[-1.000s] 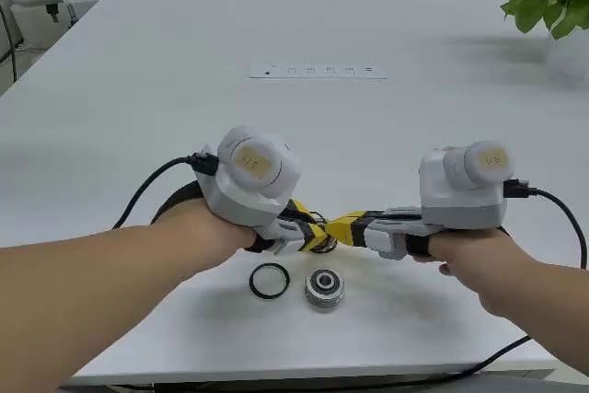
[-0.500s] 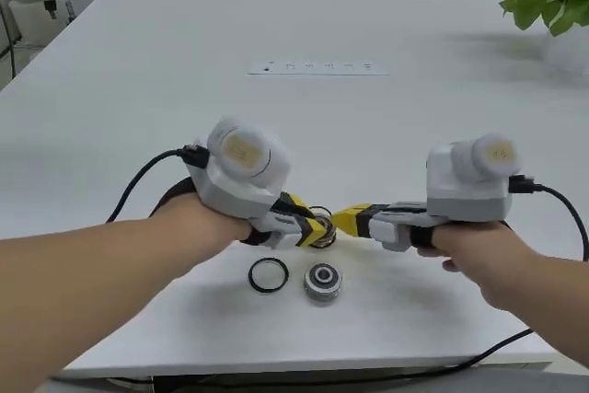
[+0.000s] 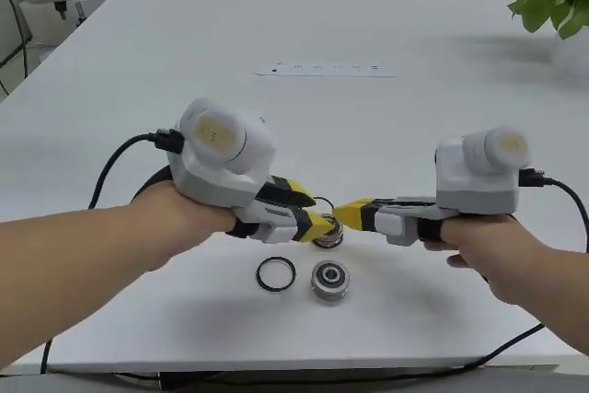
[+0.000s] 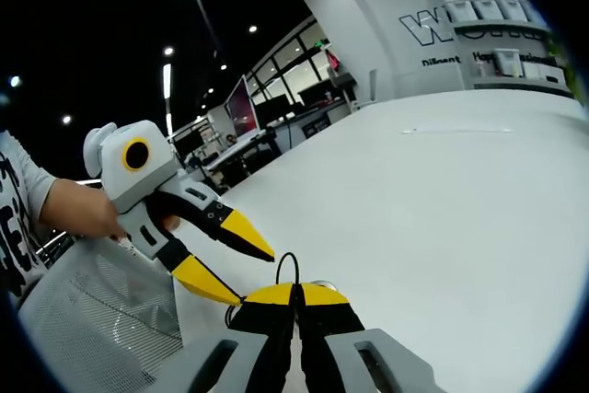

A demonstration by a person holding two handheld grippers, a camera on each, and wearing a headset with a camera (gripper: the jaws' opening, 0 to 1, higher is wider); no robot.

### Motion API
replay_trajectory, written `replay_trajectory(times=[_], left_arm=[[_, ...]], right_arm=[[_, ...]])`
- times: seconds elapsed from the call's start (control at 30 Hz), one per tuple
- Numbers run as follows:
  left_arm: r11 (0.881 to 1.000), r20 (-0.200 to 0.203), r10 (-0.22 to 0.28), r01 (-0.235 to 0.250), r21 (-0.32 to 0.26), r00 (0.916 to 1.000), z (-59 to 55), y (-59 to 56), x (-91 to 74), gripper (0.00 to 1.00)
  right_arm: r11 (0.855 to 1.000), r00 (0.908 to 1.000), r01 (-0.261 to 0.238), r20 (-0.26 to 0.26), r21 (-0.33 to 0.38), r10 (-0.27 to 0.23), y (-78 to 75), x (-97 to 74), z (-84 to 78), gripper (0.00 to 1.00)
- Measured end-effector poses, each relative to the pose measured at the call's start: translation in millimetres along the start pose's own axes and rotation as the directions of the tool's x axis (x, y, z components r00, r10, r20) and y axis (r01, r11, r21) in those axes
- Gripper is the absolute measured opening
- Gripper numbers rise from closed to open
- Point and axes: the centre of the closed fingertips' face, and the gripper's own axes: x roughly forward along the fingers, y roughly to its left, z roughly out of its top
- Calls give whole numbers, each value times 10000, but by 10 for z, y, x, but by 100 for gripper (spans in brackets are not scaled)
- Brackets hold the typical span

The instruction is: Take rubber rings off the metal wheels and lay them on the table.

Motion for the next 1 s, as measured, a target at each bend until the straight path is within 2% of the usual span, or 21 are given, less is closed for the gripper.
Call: replay_trajectory(times=[0.47, 0.8, 1.0], left_arm=[[9999, 546, 57, -52, -86, 9985, 73, -70, -414, 34], [9999, 645, 69, -64, -80, 9979, 37, -169, -679, 45], [9996, 597, 269, -271, 33, 9979, -22, -159, -804, 53]], right_arm=[[9985, 9985, -539, -73, -32, 539, 264, 22, 87, 0], [9951, 9945, -991, -348, -34, 990, 429, 78, 77, 0], [9923, 9905, -1237, -594, 67, 1239, 462, 113, 58, 0]])
